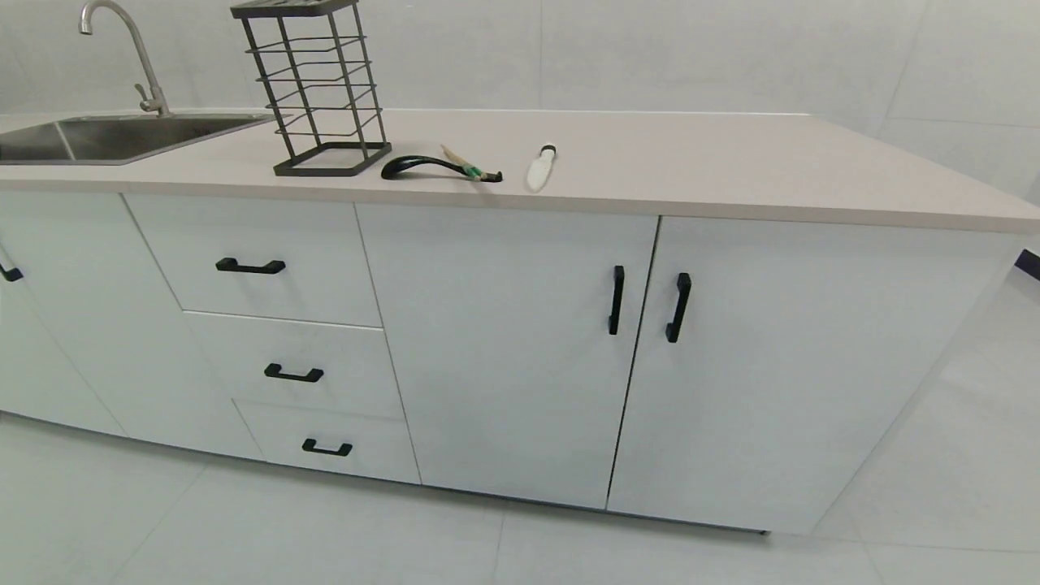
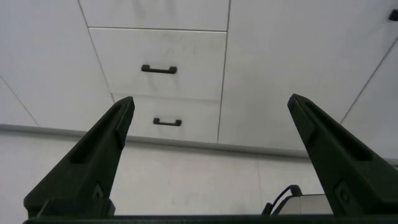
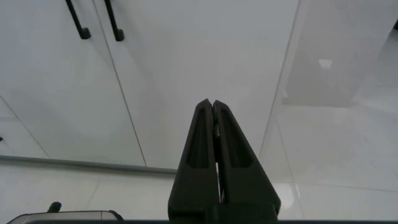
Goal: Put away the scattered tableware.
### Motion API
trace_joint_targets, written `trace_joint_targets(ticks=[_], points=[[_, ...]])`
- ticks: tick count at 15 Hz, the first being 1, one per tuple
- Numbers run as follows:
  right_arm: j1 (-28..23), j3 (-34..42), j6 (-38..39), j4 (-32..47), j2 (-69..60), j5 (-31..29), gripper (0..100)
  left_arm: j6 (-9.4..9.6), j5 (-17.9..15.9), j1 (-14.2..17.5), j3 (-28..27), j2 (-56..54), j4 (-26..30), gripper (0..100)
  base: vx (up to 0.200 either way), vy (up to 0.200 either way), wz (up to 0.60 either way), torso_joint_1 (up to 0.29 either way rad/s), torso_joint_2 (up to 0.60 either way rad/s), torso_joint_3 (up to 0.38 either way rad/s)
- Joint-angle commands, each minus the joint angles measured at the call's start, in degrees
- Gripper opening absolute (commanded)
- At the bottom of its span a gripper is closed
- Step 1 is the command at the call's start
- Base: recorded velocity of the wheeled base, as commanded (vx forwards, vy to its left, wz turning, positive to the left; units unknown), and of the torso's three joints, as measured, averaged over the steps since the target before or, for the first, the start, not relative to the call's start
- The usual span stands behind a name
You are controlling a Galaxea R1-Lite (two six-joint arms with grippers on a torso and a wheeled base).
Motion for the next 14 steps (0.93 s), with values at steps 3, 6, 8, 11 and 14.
trace_joint_targets(ticks=[3,6,8,11,14], points=[[-0.04,-0.02,-0.01,0.0,0.08,-0.08,0,-0.04,0.0,-0.08,0.0,0.0,0.0,100,0.0,0.2,0.0,0.002,0.0,0.004],[-0.04,-0.02,-0.01,0.0,0.08,-0.08,0,-0.04,0.0,0.01,0.0,0.0,0.0,100,0.0,0.2,0.0,0.002,0.0,0.002],[-0.04,0.07,-0.01,0.0,0.08,-0.08,0,-0.04,0.0,0.01,0.0,0.0,0.0,100,0.0,0.2,0.0,-0.002,0.0,0.005],[0.05,-0.02,-0.09,0.0,0.08,-0.08,0,-0.04,0.0,-0.08,0.0,0.0,0.0,100,0.0,0.2,0.0,0.005,0.01,-0.002],[-0.04,-0.02,-0.09,0.0,0.08,-0.08,0,0.04,0.0,0.01,0.0,0.0,0.0,100,0.0,0.2,0.0,-0.001,0.0,-0.001]])
